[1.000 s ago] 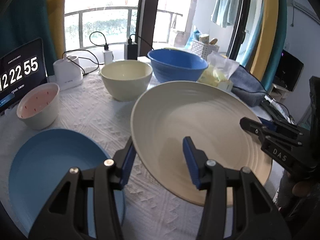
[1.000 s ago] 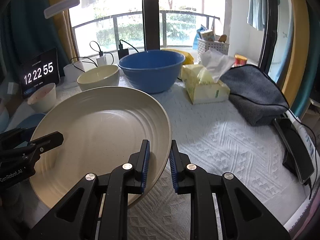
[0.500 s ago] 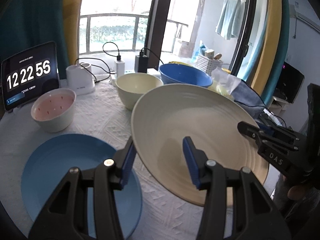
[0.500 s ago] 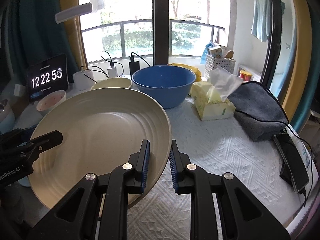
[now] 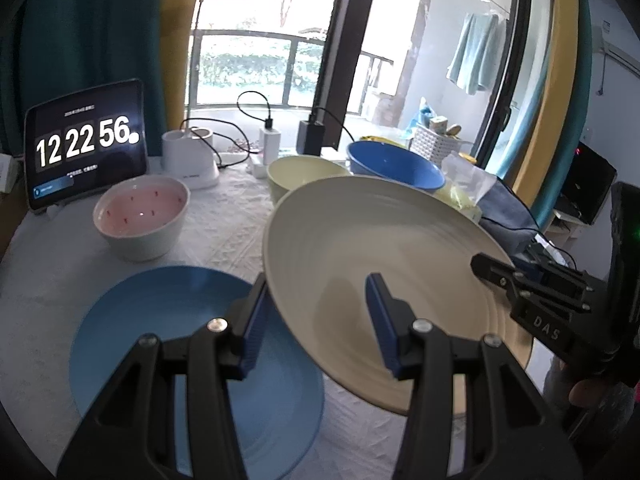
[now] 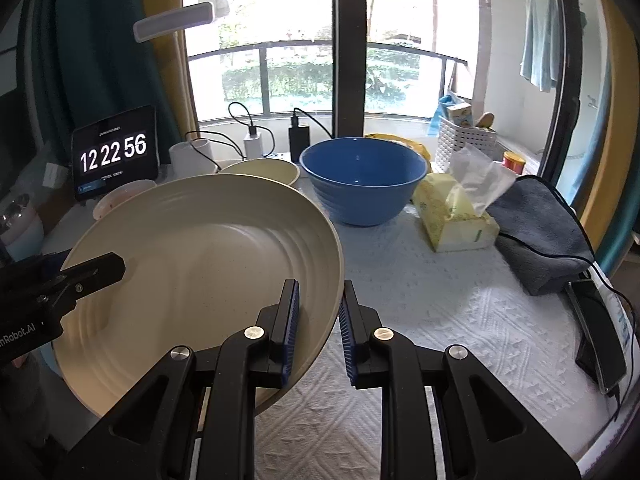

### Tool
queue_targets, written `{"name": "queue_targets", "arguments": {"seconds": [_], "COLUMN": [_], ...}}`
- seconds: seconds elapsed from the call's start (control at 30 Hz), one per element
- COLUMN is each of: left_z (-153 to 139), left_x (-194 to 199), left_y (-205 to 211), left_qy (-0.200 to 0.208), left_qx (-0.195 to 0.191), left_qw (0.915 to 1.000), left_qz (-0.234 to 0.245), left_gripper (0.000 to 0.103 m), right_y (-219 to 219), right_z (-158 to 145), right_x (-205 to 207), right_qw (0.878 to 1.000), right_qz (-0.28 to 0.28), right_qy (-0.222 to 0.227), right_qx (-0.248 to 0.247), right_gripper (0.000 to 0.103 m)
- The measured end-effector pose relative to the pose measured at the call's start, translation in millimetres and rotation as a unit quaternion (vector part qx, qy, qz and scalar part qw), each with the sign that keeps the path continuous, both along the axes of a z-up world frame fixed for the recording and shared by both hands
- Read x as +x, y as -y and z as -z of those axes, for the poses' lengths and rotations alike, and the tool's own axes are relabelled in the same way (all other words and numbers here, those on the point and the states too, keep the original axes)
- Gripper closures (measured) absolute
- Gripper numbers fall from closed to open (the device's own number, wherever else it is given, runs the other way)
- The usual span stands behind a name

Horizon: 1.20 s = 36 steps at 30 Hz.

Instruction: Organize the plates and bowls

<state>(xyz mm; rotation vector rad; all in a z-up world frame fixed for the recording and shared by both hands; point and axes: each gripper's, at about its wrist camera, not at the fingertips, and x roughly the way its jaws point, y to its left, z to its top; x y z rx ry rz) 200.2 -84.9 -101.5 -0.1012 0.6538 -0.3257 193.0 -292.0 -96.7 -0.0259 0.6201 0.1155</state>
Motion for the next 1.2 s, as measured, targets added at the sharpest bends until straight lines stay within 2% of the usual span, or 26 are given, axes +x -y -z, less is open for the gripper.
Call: {"name": "queue_targets", "arguments": {"seconds": [0.5,1.2], "left_z": [6.2,22.1], "left_x": [-0.3,-5.3], "left_y": [-30.5,-68.5], "left_qy": [-0.011,-0.022], "left_qx": [-0.002,0.022], "left_qw": [0.9995,0.9968], "left_qz": [-0.031,-0.074], "left_gripper": [0.055,0.054], "right_y": [-34.3,-75.9], "right_z": [5.9,24.1], "right_x": [7.3,20.1], "right_qw": [0.999,0.996], "right_qz": [-0.033,-0.077], "right_qy": [-0.015,-0.045], "right_qx": [0.001,0.013], "right_gripper": [0.081,0.079]}}
